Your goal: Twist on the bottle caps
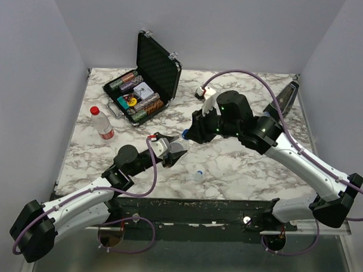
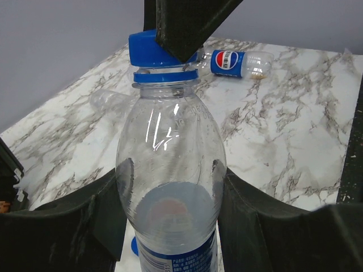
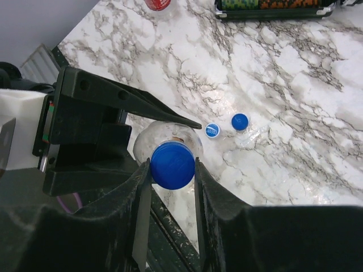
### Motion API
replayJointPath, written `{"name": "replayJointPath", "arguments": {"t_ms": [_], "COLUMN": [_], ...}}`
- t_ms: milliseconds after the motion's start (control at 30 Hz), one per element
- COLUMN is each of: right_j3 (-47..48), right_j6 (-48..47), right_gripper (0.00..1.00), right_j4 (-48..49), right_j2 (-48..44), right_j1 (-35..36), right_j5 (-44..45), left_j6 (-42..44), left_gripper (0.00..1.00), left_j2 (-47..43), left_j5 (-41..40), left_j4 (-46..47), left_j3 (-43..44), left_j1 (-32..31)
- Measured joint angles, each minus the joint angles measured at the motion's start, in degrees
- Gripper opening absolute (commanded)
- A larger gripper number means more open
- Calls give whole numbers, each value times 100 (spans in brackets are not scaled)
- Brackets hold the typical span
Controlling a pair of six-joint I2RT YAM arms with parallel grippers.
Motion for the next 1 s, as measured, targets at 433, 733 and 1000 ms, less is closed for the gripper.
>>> {"name": "replayJointPath", "arguments": {"t_ms": [433, 733, 1000], "right_j3": [-509, -710, -780], "right_j6": [-1360, -2238, -2791], "right_gripper": [1, 1, 1], "right_j4": [203, 243, 247], "right_j2": [-658, -935, -1071], "right_j1": [-297, -420, -450], "right_j5": [-1325, -2155, -2577], "left_j6": [-514, -686, -861], "left_gripper": [0, 0, 0], "left_j2": [50, 68, 144], "left_j5": [848, 1370, 1703], "left_j4": [382, 579, 817], "left_j3": [0, 0, 0], "left_j1": [-7, -15, -15]}}
